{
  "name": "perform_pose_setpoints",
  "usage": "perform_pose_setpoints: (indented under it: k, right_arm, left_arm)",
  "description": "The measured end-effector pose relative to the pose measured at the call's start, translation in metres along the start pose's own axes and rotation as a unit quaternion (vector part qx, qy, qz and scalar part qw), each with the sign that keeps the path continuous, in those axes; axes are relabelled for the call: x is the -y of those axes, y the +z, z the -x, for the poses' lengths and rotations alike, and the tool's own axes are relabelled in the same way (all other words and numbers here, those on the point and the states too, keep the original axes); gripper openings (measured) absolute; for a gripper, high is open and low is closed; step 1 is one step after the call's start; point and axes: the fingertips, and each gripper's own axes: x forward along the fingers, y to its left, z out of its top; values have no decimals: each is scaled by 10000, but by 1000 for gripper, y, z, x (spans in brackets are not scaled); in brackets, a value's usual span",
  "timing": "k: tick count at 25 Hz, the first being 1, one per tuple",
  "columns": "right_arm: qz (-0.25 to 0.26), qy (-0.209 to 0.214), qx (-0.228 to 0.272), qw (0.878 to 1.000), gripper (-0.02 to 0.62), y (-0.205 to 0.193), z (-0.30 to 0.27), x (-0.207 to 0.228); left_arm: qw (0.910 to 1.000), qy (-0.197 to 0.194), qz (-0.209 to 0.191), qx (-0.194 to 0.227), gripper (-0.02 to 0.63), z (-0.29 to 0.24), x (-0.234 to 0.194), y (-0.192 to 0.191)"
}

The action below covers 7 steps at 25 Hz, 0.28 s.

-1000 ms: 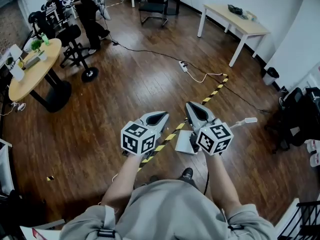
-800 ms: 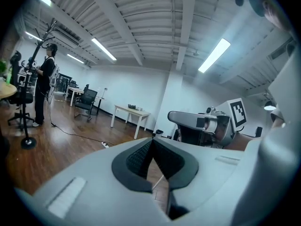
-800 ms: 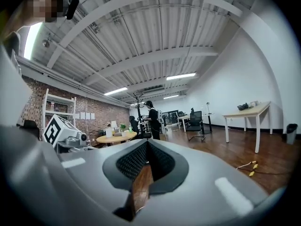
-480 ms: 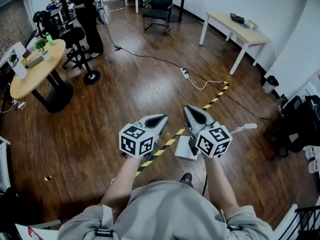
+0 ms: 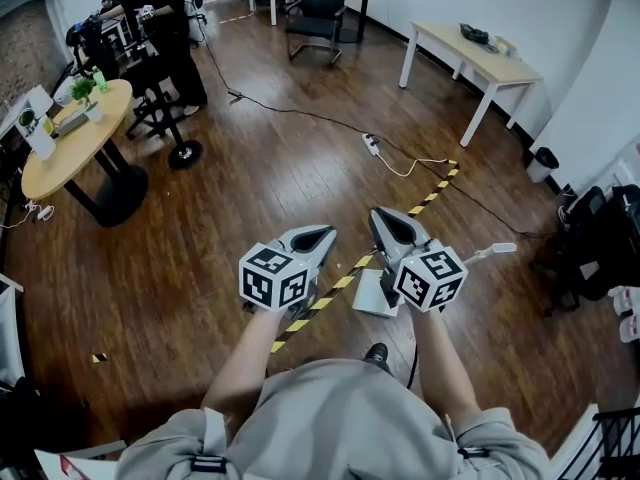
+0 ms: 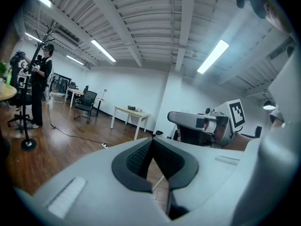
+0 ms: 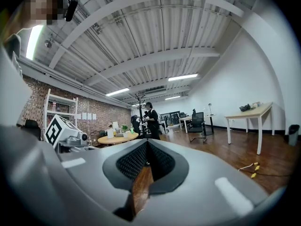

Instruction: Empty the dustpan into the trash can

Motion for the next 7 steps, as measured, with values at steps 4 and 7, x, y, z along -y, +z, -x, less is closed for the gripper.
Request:
perform_pose_setpoints:
  k: [4,7]
  right_arm:
    - [-7,15,-24,10000,0,0,-2,-4]
    - [-20,23,-20,10000,0,4,0,-2]
  left_arm:
    - [10000,-12,0,-12,5,2,-1,1]
    - [10000,-21,-13,-31,5,0,2,4]
